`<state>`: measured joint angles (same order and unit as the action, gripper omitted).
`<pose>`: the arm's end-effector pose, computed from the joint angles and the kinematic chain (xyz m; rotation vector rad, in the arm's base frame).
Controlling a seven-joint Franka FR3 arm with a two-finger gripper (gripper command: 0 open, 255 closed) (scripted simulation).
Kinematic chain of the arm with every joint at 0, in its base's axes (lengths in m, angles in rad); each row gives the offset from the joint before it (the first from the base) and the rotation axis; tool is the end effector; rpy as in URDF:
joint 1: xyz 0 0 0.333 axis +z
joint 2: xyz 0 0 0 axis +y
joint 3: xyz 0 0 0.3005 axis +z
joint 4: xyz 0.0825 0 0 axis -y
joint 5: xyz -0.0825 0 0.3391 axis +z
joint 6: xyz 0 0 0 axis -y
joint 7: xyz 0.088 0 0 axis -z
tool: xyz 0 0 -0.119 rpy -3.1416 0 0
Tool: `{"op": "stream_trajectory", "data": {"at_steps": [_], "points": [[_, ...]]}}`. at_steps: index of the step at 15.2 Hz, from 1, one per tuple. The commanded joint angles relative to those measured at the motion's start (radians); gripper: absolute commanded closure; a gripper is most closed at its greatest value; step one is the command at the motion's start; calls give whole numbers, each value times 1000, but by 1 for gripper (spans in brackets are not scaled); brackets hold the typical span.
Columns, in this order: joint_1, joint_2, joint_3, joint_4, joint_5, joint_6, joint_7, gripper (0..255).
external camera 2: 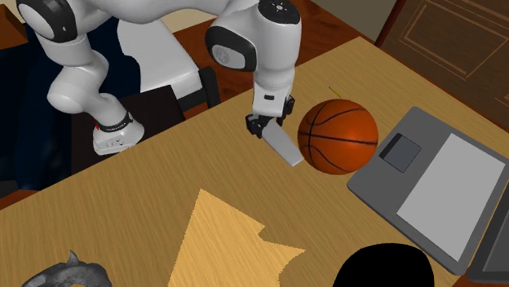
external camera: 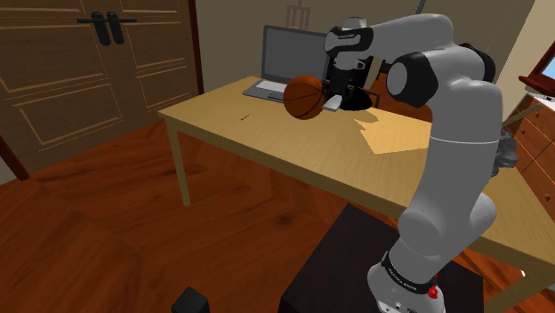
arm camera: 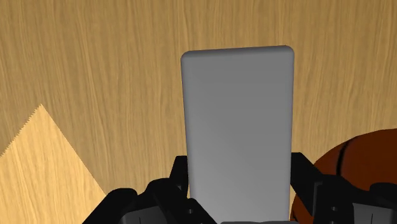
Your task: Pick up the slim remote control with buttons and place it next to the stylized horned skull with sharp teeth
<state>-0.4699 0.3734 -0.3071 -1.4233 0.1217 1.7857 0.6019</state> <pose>0.4697 -0.4056 0.4756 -2.4126 1.9998 -0.0110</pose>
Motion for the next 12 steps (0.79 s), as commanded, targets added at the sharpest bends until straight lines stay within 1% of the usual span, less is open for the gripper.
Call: {"op": "stream_trajectory", "data": {"at_steps": [1, 12], "points": [[-2, 1, -1, 30, 0, -29, 1, 255], [-19, 27, -3, 218, 6, -191, 4, 255]]}}
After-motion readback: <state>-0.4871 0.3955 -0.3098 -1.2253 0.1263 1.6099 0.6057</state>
